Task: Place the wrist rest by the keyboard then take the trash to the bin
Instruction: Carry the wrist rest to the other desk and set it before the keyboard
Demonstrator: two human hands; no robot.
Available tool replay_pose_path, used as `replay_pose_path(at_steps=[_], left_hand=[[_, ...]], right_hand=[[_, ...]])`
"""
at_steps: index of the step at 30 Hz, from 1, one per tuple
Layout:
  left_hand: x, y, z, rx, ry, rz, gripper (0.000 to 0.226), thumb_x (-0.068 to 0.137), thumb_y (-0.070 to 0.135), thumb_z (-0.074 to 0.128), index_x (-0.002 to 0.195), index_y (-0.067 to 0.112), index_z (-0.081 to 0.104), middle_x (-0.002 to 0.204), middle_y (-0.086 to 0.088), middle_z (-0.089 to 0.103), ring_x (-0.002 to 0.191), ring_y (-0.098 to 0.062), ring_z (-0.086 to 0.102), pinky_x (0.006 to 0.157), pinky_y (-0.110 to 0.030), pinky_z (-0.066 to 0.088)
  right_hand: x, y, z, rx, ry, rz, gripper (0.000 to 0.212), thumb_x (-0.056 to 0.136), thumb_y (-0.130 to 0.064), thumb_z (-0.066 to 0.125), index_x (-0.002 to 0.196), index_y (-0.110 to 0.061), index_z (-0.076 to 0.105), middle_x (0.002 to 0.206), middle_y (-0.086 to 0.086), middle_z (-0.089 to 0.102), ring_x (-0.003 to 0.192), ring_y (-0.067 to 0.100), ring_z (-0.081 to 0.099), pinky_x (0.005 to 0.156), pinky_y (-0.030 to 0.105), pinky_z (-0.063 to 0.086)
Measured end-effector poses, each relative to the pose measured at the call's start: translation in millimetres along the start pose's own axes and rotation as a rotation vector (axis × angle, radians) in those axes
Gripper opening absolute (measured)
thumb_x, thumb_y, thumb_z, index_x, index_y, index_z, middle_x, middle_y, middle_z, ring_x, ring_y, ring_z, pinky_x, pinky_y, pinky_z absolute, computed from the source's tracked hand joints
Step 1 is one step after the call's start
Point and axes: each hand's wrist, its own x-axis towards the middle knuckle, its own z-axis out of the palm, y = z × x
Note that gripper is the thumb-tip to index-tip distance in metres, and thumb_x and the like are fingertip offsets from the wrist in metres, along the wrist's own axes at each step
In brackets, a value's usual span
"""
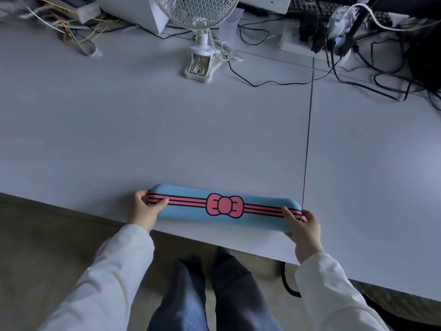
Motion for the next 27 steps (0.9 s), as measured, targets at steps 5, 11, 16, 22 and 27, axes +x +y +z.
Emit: replay_pose_path(at_steps=[5,11,16,22,27], left_hand=[[-13,-12,-7,-0.091,0.076,-0.024,0.055,0.071,0.017,0.075,0.119,0.006,0.049,0.119,-0.018,0.062,0.110,-0.037,0.059,0.096,-0.050,0.048],[-35,-33,-30,-0.282,0.209,-0.055,0.056,0.074,0.014,0.073,0.123,0.002,0.048,0.116,-0.014,0.061,0.107,-0.031,0.059,0.099,-0.048,0.046],[-61,-64,-63,-0.441,0.333,-0.090,0.059,0.072,0.017,0.074,0.123,0.007,0.047,0.118,-0.015,0.060,0.110,-0.032,0.059,0.101,-0.049,0.046],[-103,-116,-117,-0.553,0.459,-0.088,0.063,0.062,0.025,0.076,0.115,-0.001,0.054,0.118,-0.027,0.062,0.099,-0.034,0.061,0.096,-0.050,0.045],[-147,-170,-179,-0.659,0.567,-0.082,0.053,0.071,0.016,0.074,0.115,-0.006,0.055,0.106,-0.023,0.062,0.090,-0.026,0.056,0.087,-0.047,0.046]], right_hand=[[3,-16,6,-0.041,-0.064,-0.067,0.025,0.080,-0.014,0.067,0.099,-0.008,0.051,0.090,0.009,0.056,0.090,0.024,0.052,0.086,0.041,0.049],[4,-32,34,-0.145,-0.186,-0.170,0.028,0.079,-0.017,0.068,0.102,-0.011,0.053,0.080,-0.001,0.055,0.089,0.023,0.054,0.094,0.045,0.049],[-16,-33,64,-0.230,-0.308,-0.238,0.031,0.079,-0.018,0.068,0.104,-0.011,0.052,0.081,-0.001,0.055,0.091,0.024,0.054,0.093,0.044,0.049],[-67,-20,108,-0.322,-0.486,-0.317,0.030,0.078,-0.020,0.070,0.102,-0.012,0.053,0.083,0.002,0.058,0.089,0.025,0.056,0.092,0.047,0.048],[-137,11,148,-0.412,-0.607,-0.406,0.029,0.077,-0.021,0.070,0.099,-0.013,0.053,0.086,0.004,0.059,0.091,0.025,0.057,0.092,0.048,0.048]])
